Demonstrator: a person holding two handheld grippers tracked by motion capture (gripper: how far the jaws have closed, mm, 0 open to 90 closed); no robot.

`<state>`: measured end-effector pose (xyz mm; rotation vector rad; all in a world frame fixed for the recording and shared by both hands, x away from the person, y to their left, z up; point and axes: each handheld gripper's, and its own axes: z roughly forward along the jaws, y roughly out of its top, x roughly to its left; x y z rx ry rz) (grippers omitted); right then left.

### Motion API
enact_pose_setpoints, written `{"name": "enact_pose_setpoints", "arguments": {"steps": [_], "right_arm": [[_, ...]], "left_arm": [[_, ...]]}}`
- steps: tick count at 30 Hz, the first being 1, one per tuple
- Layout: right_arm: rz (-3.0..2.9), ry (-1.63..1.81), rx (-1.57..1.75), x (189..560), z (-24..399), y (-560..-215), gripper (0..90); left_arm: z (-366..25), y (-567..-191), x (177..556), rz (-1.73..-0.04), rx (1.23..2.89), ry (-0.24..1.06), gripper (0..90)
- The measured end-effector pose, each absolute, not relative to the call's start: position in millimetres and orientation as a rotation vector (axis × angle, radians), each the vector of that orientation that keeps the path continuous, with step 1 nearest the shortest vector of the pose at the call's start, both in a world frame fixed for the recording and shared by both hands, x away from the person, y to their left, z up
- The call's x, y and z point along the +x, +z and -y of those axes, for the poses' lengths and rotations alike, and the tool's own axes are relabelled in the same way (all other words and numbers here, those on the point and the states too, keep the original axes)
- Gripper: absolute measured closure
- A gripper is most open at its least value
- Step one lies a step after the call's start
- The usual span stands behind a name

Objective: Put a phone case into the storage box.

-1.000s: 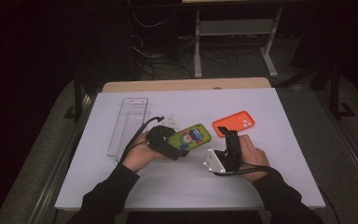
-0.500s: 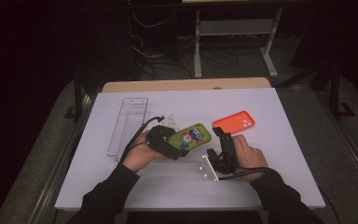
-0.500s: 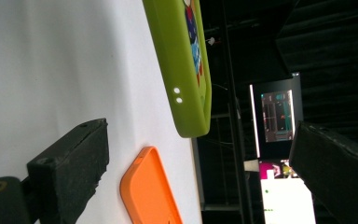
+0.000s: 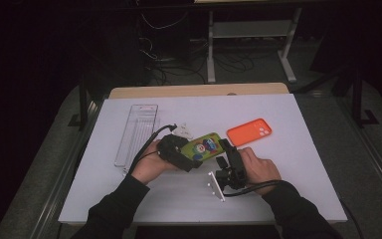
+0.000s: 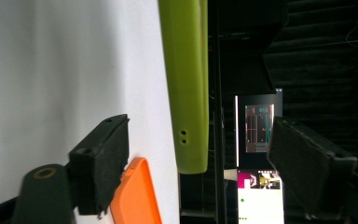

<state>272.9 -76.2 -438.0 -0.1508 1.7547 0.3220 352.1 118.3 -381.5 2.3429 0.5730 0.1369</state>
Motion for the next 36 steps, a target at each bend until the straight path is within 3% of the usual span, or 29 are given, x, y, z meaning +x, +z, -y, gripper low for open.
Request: {"name": "enact_pose_setpoints", "arguments": {"steps": [10, 17, 27, 36], "right_arm": [[-1.762, 0.328, -0.191, 267.6, 71.6, -441.3, 36.5], [-1.765, 0.316, -0.223, 264.9, 68.8, -444.7, 56.9], [-1.762, 0.308, -0.235, 263.3, 67.4, -444.7, 72.3], [-1.757, 0.316, -0.220, 261.5, 67.7, -442.9, 75.7]], "left_arm": [[-114.0, -382.5, 349.4, -0.547, 2.349, 0.130, 15.7], [-111.8, -383.4, 348.1, -0.545, 2.354, 0.123, 15.7], [-110.4, -383.6, 347.4, -0.541, 2.355, 0.118, 15.7], [-114.0, -381.7, 347.6, -0.538, 2.316, 0.125, 13.5]]}}
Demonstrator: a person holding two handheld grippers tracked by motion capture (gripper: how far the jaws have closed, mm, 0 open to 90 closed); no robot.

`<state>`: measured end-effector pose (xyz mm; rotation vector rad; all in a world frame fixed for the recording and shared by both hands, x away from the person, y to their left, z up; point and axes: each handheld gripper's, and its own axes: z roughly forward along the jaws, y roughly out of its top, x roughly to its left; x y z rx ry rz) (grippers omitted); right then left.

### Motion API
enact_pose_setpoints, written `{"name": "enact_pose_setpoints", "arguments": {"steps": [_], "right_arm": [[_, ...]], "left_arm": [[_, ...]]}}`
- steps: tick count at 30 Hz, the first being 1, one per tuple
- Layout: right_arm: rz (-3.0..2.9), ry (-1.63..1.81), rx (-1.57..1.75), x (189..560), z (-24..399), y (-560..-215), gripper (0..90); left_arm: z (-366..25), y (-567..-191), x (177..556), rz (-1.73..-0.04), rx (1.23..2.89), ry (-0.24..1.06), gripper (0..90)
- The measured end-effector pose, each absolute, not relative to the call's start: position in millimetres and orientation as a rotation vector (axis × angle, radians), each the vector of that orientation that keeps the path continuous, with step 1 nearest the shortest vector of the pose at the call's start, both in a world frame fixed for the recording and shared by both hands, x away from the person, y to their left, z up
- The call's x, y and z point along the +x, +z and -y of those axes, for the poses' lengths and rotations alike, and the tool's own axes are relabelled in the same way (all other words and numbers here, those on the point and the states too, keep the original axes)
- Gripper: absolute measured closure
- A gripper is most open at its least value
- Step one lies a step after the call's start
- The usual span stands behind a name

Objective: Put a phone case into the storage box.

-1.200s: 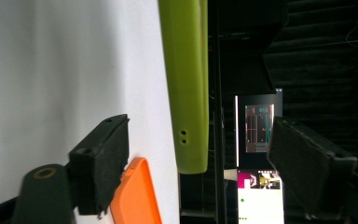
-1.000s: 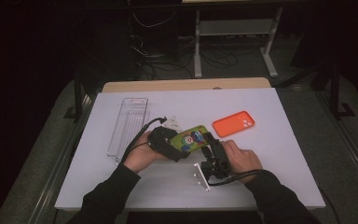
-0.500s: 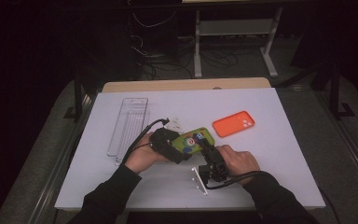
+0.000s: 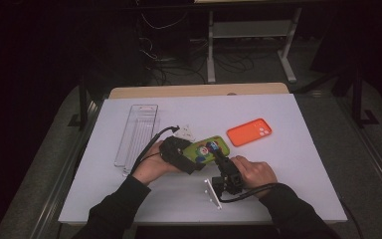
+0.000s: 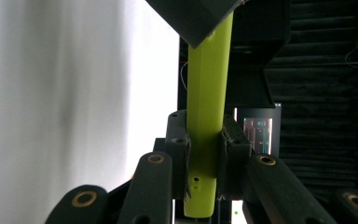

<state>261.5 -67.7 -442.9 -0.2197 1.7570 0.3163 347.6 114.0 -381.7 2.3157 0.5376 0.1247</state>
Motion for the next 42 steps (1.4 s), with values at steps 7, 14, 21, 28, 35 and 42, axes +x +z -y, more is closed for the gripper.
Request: {"name": "enact_pose_setpoints", "arguments": {"steps": [7, 14, 21, 28, 35, 42], "right_arm": [[-1.784, 0.351, -0.152, 266.6, 72.7, -438.6, 75.8], [-1.836, 0.439, -0.020, 274.9, 82.2, -428.4, 75.7], [-1.916, 0.558, 0.112, 279.9, 91.1, -418.1, 75.7], [-1.997, 0.720, 0.327, 284.8, 99.5, -408.9, 75.7], [-2.072, 0.891, 0.534, 294.0, 110.4, -402.4, 75.7], [-2.120, 1.039, 0.711, 299.7, 117.2, -398.3, 75.7]], "left_arm": [[-122.0, -376.3, 349.2, -0.541, 2.250, 0.104, 0.0], [-129.4, -372.2, 351.6, -0.516, 2.229, 0.125, 0.0], [-132.5, -371.3, 353.8, -0.519, 2.225, 0.174, 0.0], [-133.9, -371.7, 354.4, -0.578, 2.201, 0.168, 0.0], [-135.3, -371.3, 354.9, -0.558, 2.223, 0.196, 0.0], [-135.2, -372.1, 355.0, -0.581, 2.205, 0.195, 0.0]]}}
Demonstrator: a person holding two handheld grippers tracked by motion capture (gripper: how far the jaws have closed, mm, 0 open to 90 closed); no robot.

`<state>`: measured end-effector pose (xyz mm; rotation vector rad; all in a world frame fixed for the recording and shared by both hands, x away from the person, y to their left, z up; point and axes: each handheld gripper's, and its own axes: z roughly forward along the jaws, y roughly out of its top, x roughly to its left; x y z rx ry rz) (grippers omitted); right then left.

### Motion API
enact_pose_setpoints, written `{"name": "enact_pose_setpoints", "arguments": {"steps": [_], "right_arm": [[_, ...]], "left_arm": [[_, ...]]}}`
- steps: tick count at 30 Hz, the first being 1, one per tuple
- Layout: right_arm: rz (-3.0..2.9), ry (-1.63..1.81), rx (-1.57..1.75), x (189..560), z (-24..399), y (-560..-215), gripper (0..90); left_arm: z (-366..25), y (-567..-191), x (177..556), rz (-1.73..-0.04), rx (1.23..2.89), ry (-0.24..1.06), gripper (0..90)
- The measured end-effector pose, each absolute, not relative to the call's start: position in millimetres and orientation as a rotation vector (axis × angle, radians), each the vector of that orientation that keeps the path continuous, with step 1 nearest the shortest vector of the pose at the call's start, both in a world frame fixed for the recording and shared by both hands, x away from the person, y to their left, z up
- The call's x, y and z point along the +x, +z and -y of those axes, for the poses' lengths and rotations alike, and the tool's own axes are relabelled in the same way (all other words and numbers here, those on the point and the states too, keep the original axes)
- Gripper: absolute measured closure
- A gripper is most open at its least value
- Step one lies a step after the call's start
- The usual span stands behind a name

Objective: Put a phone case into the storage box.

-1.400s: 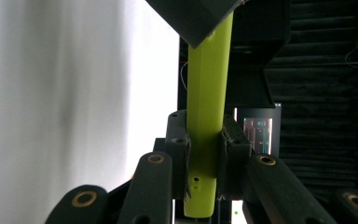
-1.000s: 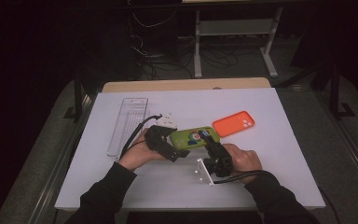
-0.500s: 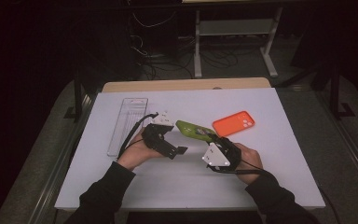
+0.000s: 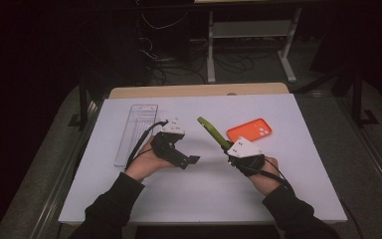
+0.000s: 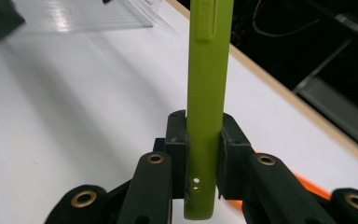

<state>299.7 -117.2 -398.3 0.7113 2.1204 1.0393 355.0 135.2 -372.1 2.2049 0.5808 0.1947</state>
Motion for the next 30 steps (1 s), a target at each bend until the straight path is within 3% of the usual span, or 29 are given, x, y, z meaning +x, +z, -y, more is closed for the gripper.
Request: {"name": "enact_pose_setpoints", "arguments": {"steps": [18, 30], "right_arm": [[-2.219, 1.425, 1.162, 320.8, 141.3, -399.9, 75.6], [-2.220, 1.448, 1.156, 320.1, 140.3, -401.2, 75.7]], "left_arm": [[-138.3, -369.5, 357.5, -0.635, 2.136, 0.214, 0.0], [-143.5, -361.8, 357.7, -0.698, 2.009, 0.208, 0.0]]}}
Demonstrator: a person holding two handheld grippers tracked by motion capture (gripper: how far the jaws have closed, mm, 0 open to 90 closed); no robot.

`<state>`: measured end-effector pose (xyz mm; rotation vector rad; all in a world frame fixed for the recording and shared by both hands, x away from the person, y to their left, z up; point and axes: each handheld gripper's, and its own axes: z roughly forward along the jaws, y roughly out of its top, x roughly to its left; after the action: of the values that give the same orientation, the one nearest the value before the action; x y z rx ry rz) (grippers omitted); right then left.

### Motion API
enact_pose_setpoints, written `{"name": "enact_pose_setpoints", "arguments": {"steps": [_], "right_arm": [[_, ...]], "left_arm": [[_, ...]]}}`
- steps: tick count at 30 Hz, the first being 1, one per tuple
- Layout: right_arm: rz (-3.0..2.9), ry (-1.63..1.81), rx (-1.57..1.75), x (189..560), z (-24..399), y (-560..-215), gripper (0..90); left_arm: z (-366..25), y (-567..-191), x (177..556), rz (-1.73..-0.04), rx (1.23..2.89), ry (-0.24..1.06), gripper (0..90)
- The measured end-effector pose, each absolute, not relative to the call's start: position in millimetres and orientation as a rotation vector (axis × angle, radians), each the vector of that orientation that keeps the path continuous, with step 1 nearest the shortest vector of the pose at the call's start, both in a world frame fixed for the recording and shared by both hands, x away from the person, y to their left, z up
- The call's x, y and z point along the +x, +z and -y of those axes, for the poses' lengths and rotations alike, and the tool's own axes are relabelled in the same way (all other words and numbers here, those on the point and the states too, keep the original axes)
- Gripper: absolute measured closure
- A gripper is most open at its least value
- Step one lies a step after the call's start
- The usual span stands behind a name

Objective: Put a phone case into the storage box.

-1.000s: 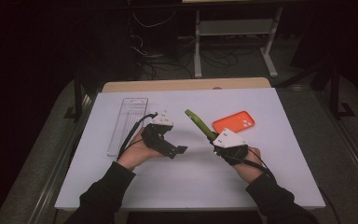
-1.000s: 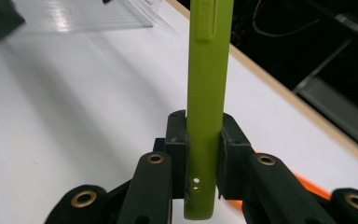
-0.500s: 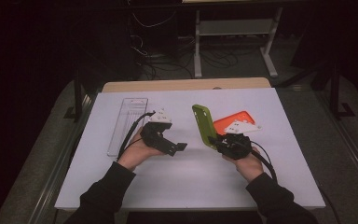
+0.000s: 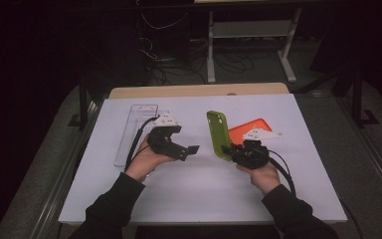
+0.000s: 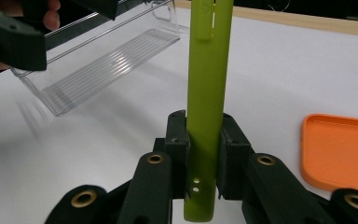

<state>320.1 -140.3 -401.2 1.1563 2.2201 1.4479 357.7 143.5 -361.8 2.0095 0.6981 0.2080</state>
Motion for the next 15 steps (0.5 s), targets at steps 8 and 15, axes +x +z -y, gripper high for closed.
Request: {"name": "enact_pose_setpoints", "arguments": {"steps": [8, 15], "right_arm": [[-2.247, 1.457, 1.126, 315.9, 127.8, -402.1, 75.7], [-2.265, 1.462, 1.075, 310.6, 114.1, -402.0, 75.7]], "left_arm": [[-143.4, -358.7, 356.8, -0.702, 1.969, 0.191, 0.0], [-142.6, -358.5, 356.3, -0.707, 1.947, 0.176, 0.0]]}}
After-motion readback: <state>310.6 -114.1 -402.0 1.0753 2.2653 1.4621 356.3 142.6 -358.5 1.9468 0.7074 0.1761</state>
